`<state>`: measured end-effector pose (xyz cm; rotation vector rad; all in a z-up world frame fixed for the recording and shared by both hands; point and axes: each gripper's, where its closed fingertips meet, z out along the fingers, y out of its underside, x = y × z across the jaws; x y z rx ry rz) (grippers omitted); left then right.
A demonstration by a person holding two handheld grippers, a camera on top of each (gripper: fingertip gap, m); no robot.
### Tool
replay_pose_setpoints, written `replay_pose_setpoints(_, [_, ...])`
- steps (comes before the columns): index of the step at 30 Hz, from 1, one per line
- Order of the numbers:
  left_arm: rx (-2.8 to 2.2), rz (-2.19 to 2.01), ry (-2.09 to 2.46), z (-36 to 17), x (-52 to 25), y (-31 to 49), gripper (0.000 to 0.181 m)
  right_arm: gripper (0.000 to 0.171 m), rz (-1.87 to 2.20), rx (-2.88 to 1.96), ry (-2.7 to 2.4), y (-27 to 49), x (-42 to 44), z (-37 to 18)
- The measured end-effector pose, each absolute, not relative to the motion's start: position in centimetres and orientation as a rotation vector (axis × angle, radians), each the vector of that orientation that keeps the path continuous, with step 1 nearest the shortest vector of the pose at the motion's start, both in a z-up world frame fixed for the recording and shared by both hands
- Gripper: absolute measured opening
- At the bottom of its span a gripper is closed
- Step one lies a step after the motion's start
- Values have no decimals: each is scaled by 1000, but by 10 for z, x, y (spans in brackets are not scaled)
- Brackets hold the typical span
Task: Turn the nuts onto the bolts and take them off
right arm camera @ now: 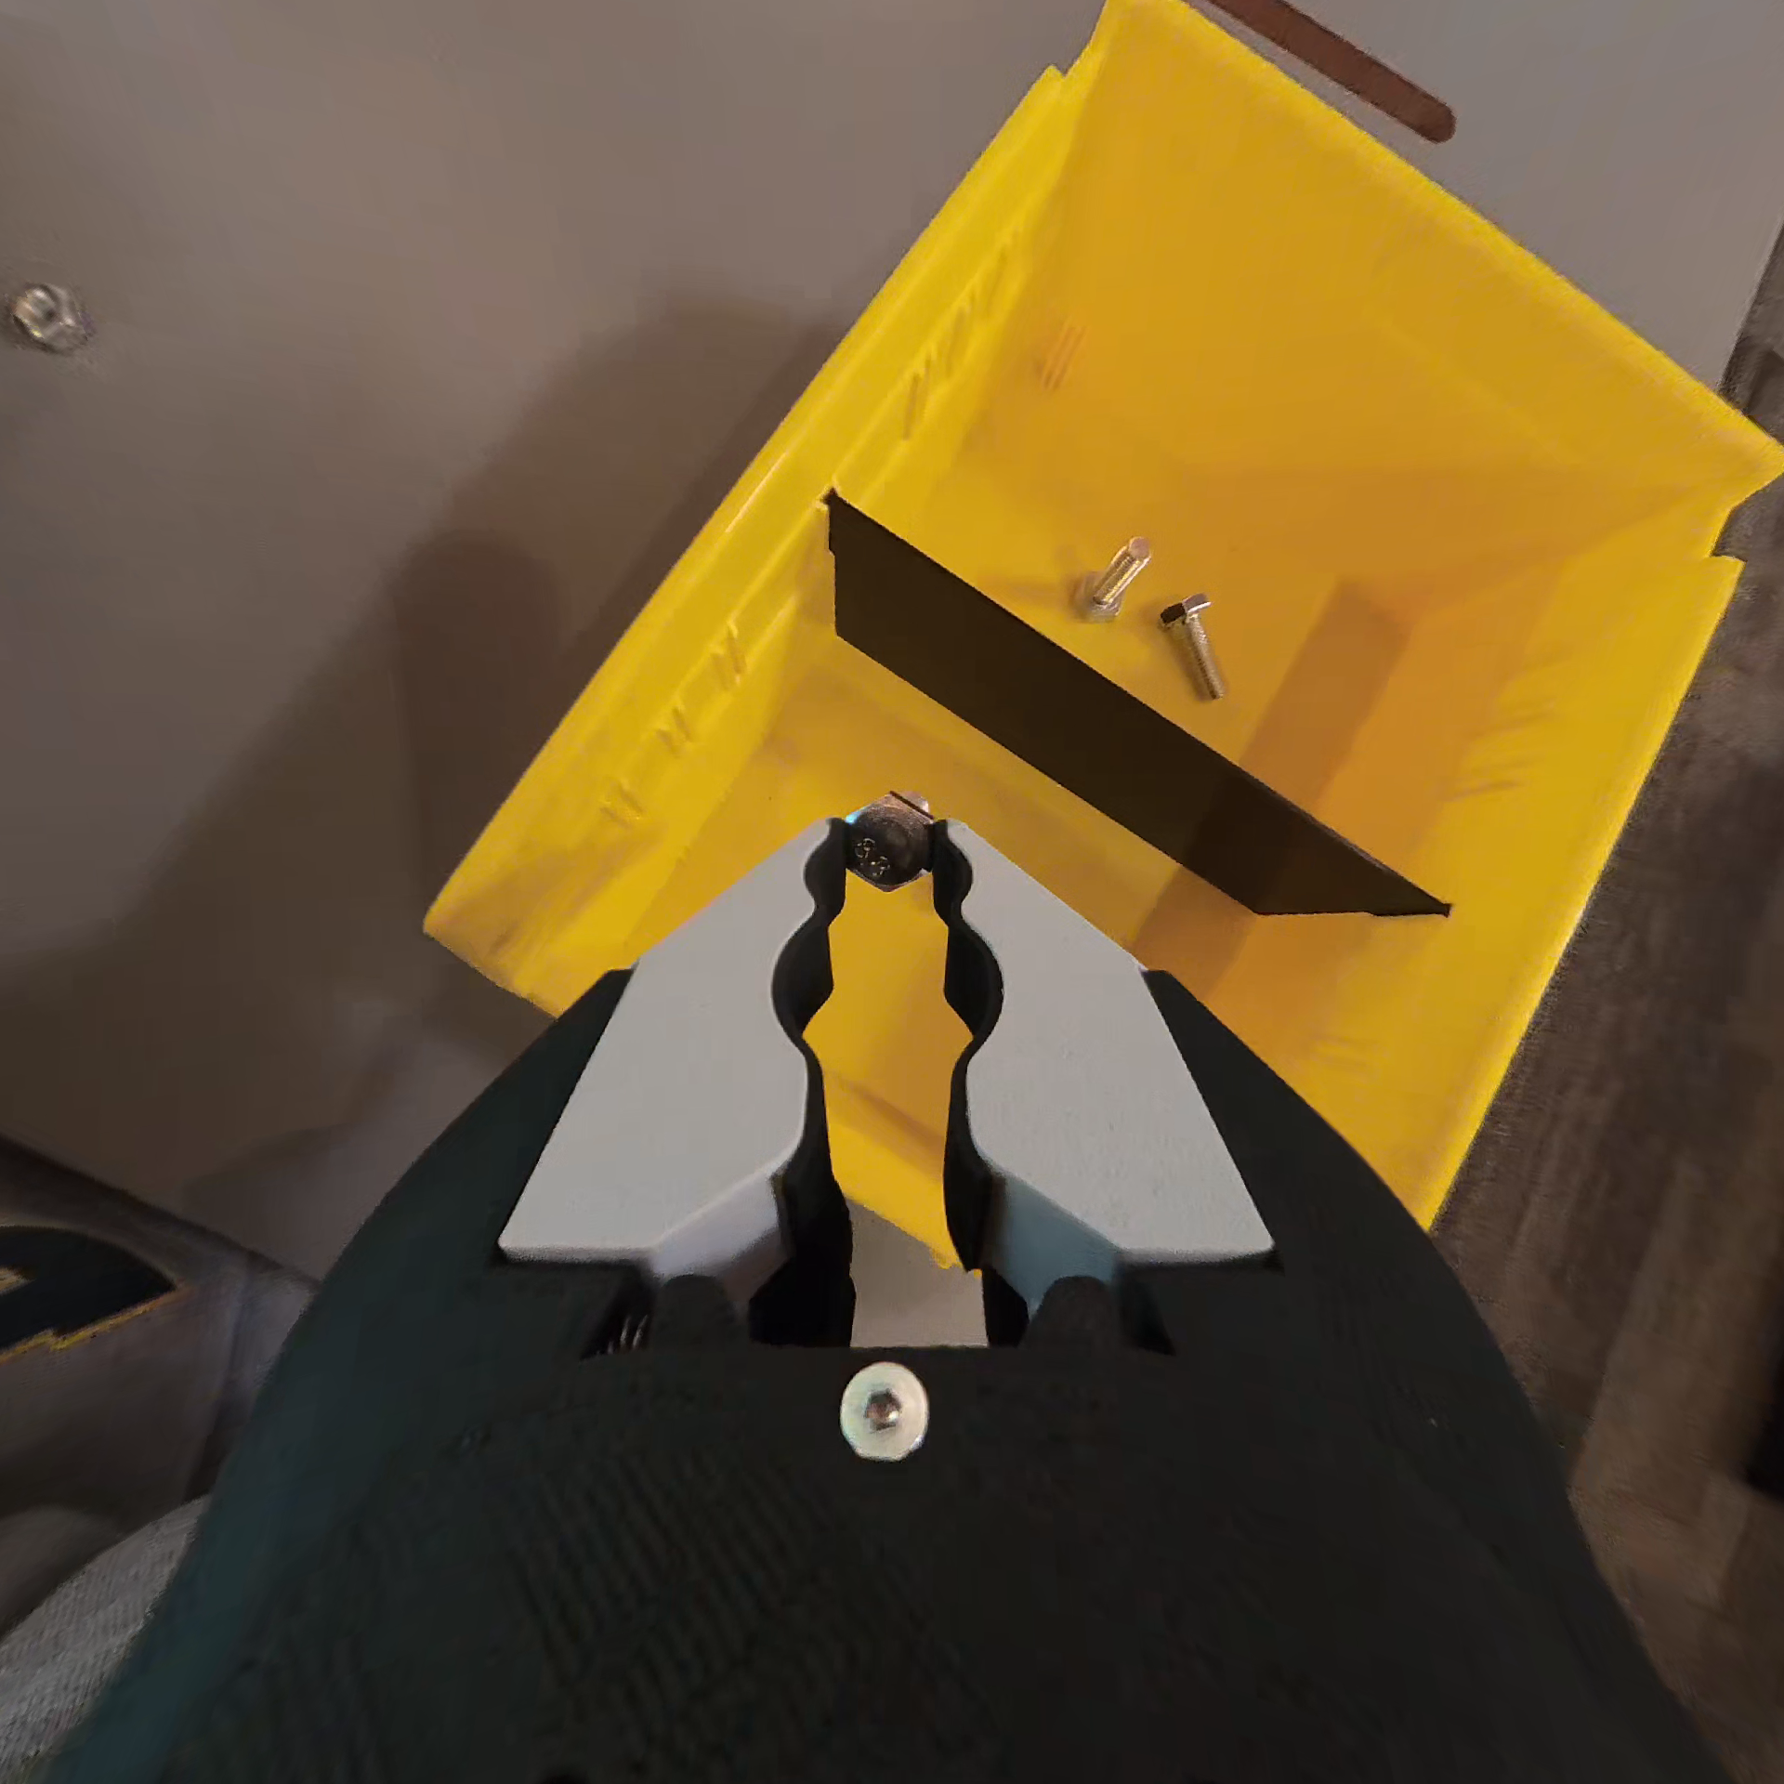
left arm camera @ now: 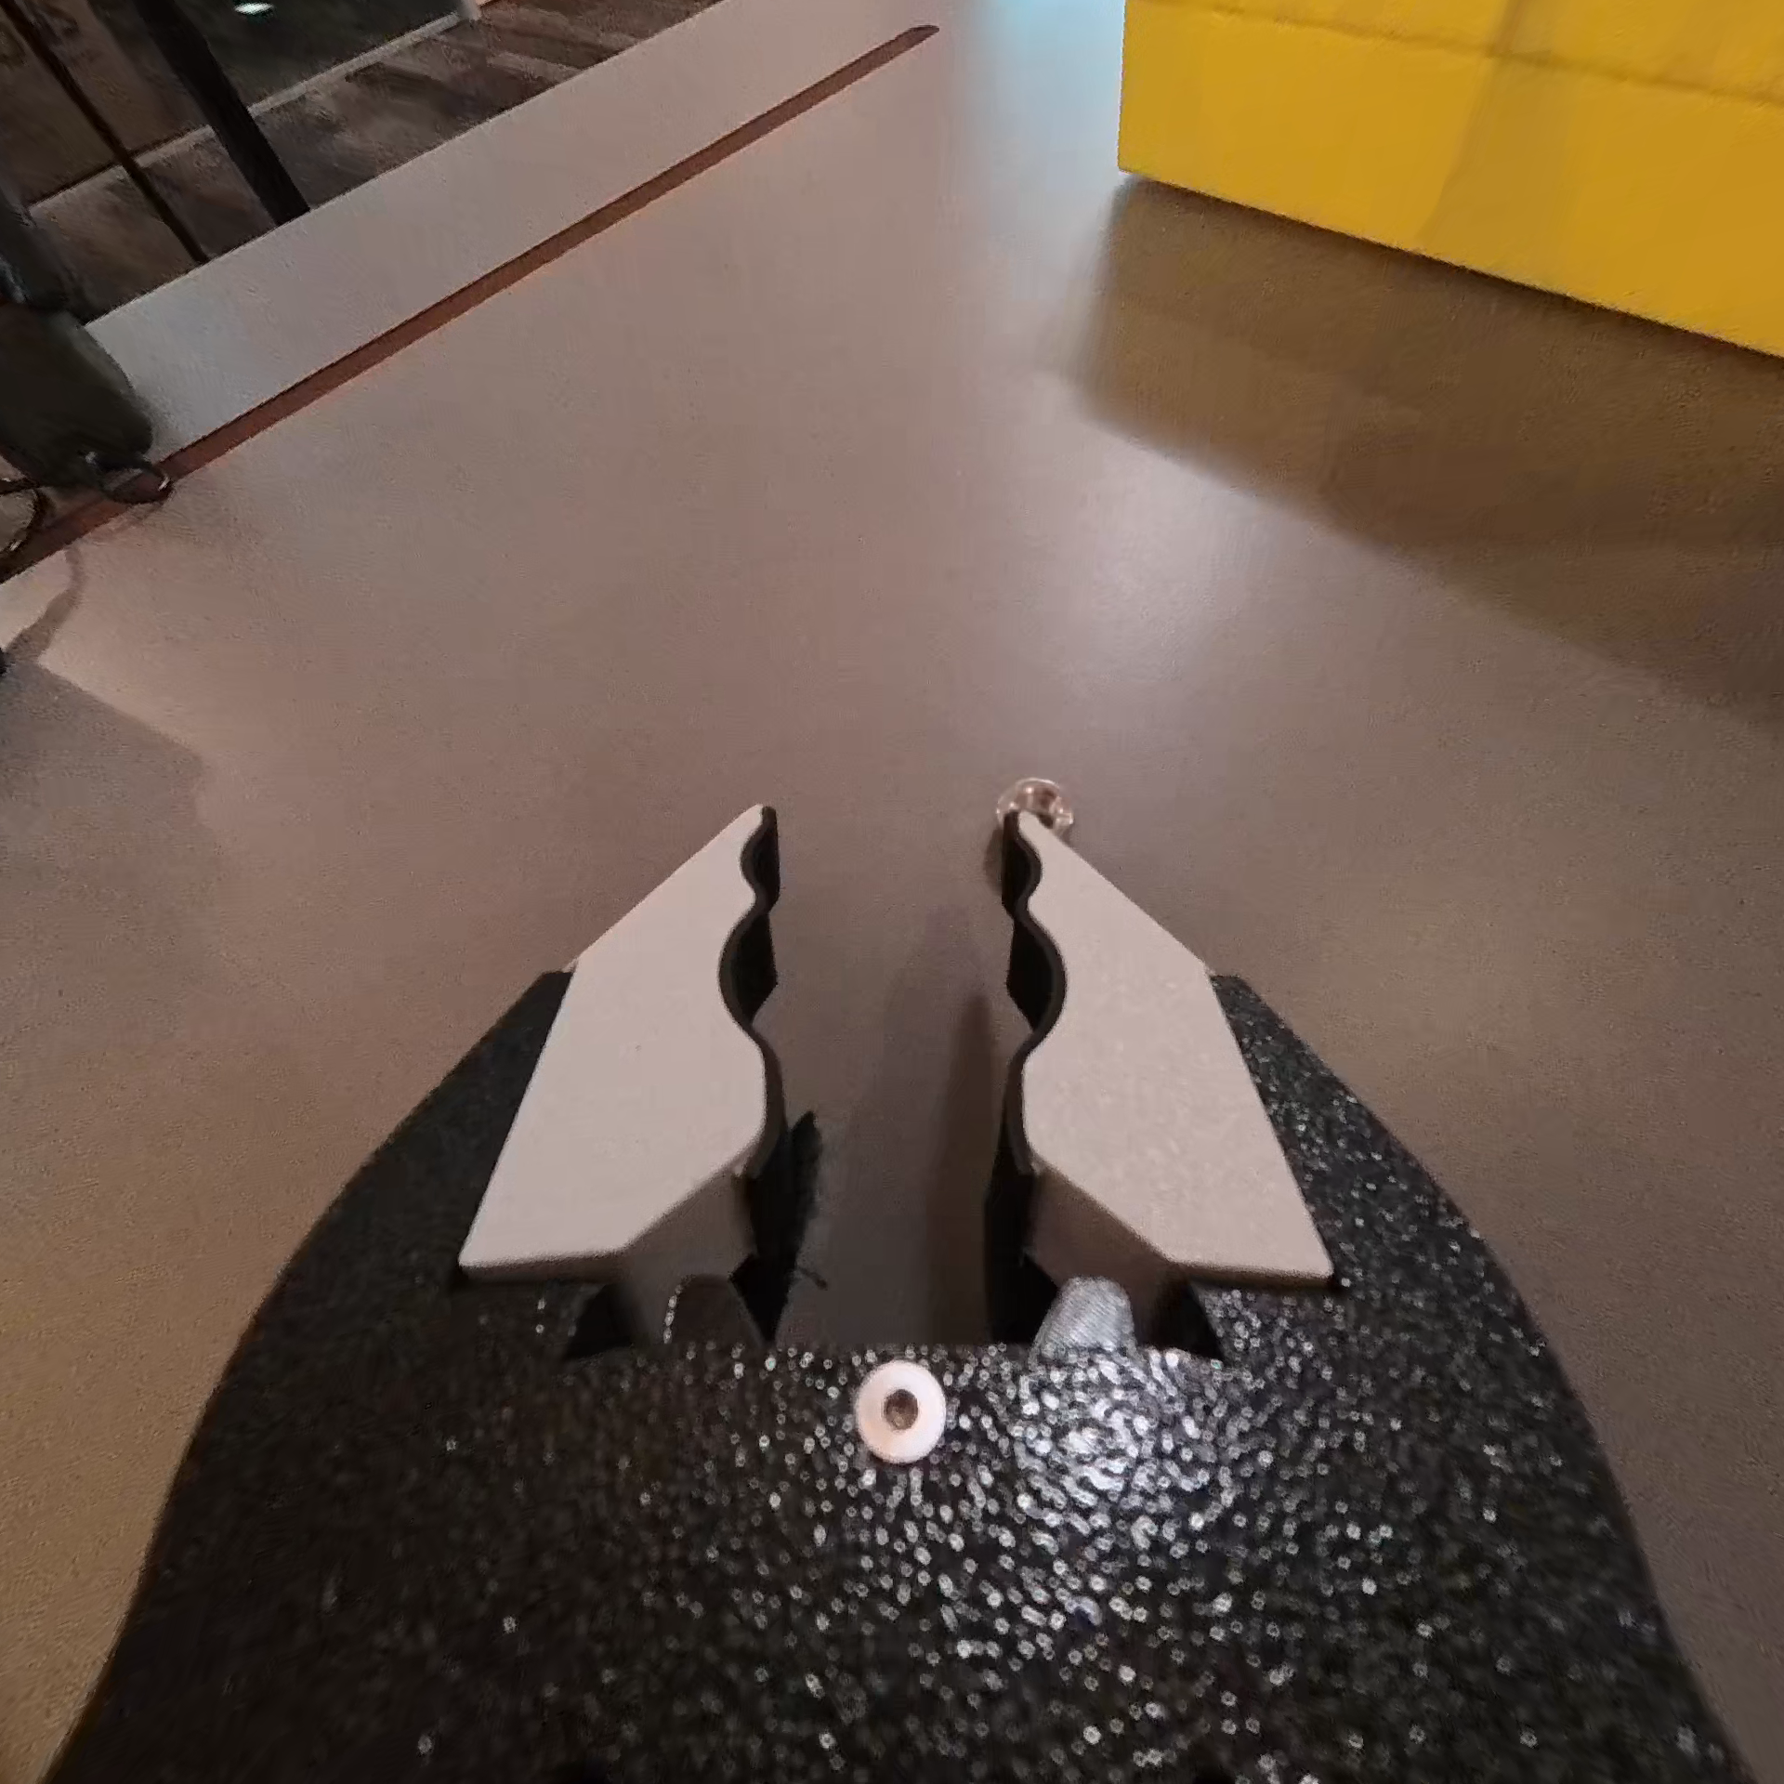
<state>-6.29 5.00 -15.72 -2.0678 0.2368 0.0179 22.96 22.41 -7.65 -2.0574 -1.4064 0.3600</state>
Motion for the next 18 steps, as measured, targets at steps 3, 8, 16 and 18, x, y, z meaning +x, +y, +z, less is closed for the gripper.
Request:
replay_pose_setpoints(3, [-2073, 26, 258, -159, -61, 50, 46, 16, 342, -2008, -1351, 249, 223, -65])
replay_pose_setpoints(8, [-2074, 23, 283, -160, -56, 49, 51, 16, 328, -2109, -1325, 315, 206, -70])
replay_pose_setpoints(16, [-2047, -10, 239, -154, -58, 48, 54, 30, 355, -2259, -1364, 337, 177, -97])
replay_pose_setpoints(18, [-2041, 10, 208, -153, -63, 48, 58, 36, 330, -2082, -1316, 320, 161, -62])
